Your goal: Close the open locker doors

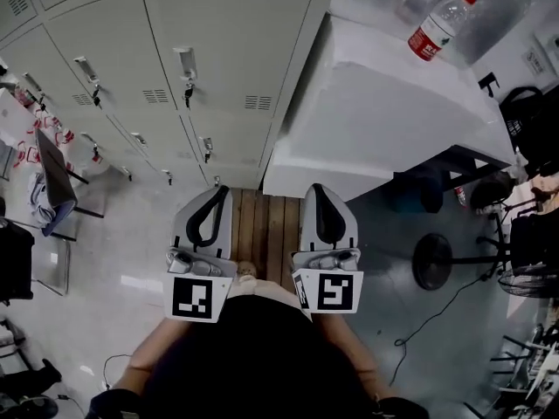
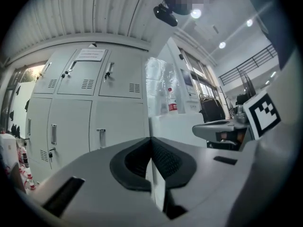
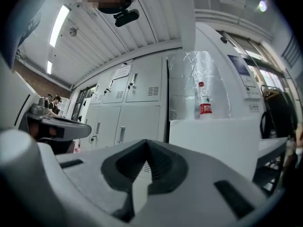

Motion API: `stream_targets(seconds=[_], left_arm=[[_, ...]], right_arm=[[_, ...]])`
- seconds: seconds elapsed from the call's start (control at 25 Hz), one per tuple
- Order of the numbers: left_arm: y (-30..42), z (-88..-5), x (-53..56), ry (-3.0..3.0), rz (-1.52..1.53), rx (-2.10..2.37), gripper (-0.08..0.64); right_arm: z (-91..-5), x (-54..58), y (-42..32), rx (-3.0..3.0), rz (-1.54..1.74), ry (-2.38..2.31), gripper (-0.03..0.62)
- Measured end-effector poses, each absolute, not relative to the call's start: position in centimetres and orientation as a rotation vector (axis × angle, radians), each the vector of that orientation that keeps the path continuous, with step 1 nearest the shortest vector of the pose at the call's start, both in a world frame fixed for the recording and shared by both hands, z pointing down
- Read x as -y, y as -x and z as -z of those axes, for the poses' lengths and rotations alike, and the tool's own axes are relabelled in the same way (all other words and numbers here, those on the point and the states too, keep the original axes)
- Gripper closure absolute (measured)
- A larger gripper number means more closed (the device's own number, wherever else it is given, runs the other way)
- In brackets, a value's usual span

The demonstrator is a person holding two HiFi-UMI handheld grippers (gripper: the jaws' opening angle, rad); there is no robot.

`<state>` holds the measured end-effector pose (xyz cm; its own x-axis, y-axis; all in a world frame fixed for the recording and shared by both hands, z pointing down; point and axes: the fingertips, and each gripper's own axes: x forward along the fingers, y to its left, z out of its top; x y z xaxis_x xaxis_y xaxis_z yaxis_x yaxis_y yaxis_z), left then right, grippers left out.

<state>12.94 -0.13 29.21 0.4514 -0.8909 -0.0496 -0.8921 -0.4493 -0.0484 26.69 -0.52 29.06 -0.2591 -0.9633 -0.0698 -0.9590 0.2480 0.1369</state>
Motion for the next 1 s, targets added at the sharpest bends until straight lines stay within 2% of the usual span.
stream_targets(seconds=[0.4,1.0], left_arm=[[-15.6,-29.1,-2.0,2.615,0.027,-1.547,0.56],[-13.7,-29.5,-2.3,2.565,0.052,-1.615,0.56]], right_arm=[[-30.0,-2.6,-29.3,2.455,0.215,-1.945,0.592],[-30.3,-2.0,-26.3,2.538,0.211,-1.815,0.592]])
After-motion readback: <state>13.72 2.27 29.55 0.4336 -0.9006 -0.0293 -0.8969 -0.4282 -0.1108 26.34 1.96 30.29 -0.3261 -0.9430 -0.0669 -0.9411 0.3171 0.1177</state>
